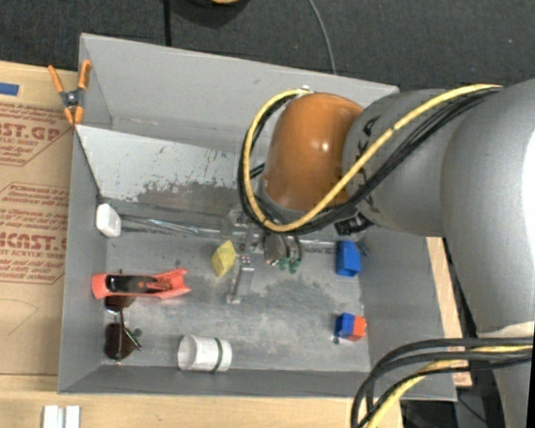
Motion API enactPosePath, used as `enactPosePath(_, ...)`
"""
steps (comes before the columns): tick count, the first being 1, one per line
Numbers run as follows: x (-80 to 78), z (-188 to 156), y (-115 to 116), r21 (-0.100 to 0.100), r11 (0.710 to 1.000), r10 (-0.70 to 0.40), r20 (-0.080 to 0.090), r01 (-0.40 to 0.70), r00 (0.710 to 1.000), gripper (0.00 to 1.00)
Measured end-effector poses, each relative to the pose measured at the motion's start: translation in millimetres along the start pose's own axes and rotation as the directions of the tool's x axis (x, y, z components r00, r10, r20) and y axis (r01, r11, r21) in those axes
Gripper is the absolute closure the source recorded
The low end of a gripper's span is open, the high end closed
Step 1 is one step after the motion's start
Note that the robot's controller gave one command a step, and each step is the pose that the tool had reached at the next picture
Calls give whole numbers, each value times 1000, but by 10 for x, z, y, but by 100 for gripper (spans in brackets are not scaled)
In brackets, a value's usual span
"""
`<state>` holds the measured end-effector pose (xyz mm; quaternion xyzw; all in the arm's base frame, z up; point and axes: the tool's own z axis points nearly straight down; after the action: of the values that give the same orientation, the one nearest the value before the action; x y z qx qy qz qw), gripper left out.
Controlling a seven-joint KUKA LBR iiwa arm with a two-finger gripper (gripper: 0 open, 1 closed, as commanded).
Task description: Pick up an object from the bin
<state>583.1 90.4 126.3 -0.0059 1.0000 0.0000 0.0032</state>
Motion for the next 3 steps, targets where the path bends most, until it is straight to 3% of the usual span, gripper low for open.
enactPosePath(1, 35, 289, 249, -6, 1000, 27, -10, -27, 1000, 0)
enactPosePath(2, -40, 431, 22, -1, 984, 179, -2, -179, 984, 0)
enactPosePath(3, 2, 488, 236, -1, 989, 148, -5, -148, 989, 0)
